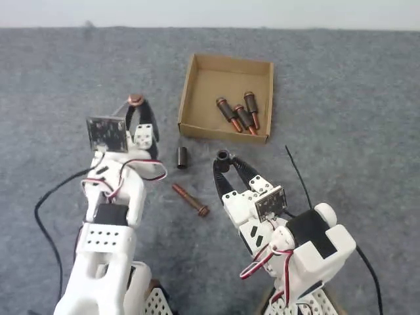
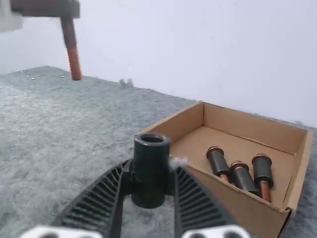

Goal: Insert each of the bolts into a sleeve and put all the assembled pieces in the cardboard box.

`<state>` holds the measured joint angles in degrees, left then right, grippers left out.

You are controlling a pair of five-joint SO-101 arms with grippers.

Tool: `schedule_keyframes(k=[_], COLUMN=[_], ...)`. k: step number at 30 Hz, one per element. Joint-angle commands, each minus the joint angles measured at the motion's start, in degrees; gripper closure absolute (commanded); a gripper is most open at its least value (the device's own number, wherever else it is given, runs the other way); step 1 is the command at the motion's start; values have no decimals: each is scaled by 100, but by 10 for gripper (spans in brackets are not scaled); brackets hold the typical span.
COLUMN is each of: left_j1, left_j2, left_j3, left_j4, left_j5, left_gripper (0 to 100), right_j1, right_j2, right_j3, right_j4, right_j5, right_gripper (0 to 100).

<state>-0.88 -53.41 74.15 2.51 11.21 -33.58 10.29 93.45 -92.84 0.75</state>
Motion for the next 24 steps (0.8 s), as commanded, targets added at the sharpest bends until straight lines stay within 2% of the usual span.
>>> schedule_keyframes(k=[1,17,24], left_j1=[369,2031,2330], left_j2=[-211,-202,-202], left_j3=[-769,-681,-497], left_j4=[360,360,378], left_j5=[765,844,844], left_gripper=[960,960,960], right_j1=[92,92,84], right_j2=[-31,-31,-31], right_j3=[123,123,123], right_j4=[22,22,31], right_j5=[53,62,70], right_gripper=[988,988,988])
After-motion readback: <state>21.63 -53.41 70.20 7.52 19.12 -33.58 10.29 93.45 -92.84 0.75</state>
